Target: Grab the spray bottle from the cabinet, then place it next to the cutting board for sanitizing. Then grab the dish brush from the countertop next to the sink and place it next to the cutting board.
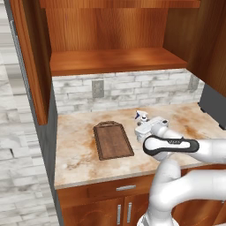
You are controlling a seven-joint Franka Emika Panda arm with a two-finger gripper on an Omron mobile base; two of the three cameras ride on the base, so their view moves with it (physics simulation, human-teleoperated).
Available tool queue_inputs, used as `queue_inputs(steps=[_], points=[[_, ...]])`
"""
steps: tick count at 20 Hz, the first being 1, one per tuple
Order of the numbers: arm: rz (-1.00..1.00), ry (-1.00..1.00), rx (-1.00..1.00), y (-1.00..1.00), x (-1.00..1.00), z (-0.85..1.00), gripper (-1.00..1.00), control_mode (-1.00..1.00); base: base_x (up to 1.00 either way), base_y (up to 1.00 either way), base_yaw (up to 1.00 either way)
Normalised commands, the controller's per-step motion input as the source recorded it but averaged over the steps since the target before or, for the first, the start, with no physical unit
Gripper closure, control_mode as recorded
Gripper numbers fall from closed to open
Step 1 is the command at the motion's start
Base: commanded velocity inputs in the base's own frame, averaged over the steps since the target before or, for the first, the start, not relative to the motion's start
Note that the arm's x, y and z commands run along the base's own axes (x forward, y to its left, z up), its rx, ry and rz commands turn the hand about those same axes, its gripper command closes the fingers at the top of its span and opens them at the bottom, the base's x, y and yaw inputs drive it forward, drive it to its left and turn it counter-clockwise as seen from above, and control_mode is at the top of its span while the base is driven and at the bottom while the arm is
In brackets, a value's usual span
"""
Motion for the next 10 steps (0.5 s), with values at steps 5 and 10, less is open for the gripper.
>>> queue_inputs(steps=[5,10], points=[[0.02,0.0,0.0,0.0,0.0,-0.25,1.0,-1.0,0.0,0.0,0.0],[0.03,0.01,0.0,0.0,0.0,-0.42,1.0,-1.0,0.0,0.0,0.0]])
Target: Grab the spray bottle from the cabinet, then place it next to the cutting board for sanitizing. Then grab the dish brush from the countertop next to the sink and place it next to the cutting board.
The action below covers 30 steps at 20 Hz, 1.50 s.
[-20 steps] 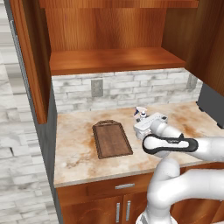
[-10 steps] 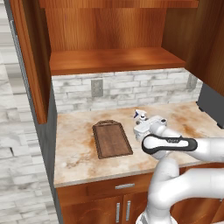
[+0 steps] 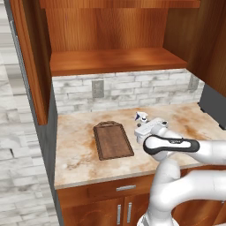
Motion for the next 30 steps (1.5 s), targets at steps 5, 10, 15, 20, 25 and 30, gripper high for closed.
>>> queue_inputs(steps=[5,10,15,20,25,30], points=[[0.04,0.04,0.0,0.0,0.0,-0.52,1.0,-1.0,0.0,0.0,0.0],[0.02,0.02,0.0,0.0,-0.07,-0.19,-1.0,-1.0,0.0,0.0,0.0],[0.0,0.0,0.0,0.0,-0.1,0.05,-1.0,-1.0,0.0,0.0,0.0],[0.0,-0.01,0.0,0.0,-0.16,0.1,-1.0,-1.0,0.0,0.0,0.0],[0.0,-0.04,0.0,-0.09,-0.47,0.23,-1.0,-1.0,0.0,0.0,0.0],[0.0,0.0,0.0,-0.17,-0.73,0.35,-1.0,-1.0,0.0,0.0,0.0]])
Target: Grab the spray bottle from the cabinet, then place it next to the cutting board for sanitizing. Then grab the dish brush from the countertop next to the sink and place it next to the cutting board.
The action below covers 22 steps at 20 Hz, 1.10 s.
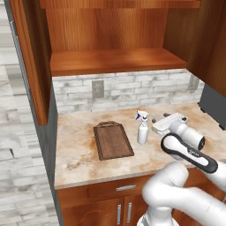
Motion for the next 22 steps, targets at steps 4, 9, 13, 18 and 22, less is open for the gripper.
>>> queue_inputs(steps=[4,9,13,18,22], points=[[0.0,0.01,0.0,0.0,-0.75,0.78,-1.0,-1.0,0.0,0.0,0.0],[-0.01,0.25,-0.05,0.03,-0.51,0.93,-1.0,-1.0,0.0,0.0,0.0],[-0.13,0.38,0.0,0.01,-0.61,0.88,-1.0,-1.0,0.0,0.0,0.0],[-0.22,0.46,0.0,0.01,-0.64,0.56,-1.0,-1.0,0.0,0.0,0.0],[-0.12,0.19,-0.05,0.0,-0.4,0.0,-1.0,-1.0,0.0,0.0,0.0]])
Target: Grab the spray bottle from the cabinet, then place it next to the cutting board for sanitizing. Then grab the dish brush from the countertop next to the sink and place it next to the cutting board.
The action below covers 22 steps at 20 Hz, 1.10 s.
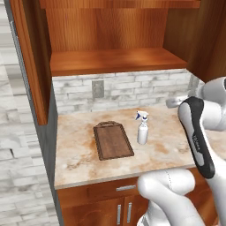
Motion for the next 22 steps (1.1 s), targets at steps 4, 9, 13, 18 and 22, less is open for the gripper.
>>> queue_inputs(steps=[4,9,13,18,22], points=[[0.0,0.02,0.0,0.0,-0.58,-0.06,-1.0,-1.0,0.0,0.0,0.0],[0.0,0.0,0.0,0.0,-0.62,-0.01,-1.0,-1.0,0.0,0.0,0.0],[-0.01,0.0,0.0,0.0,-0.58,0.0,-1.0,1.0,-0.25,0.0,-0.03],[0.0,0.0,0.0,0.0,0.0,0.0,-1.0,1.0,-1.0,-0.33,-0.15],[0.0,0.0,0.0,0.0,0.0,0.0,-1.0,1.0,-0.72,-0.7,-0.38]])
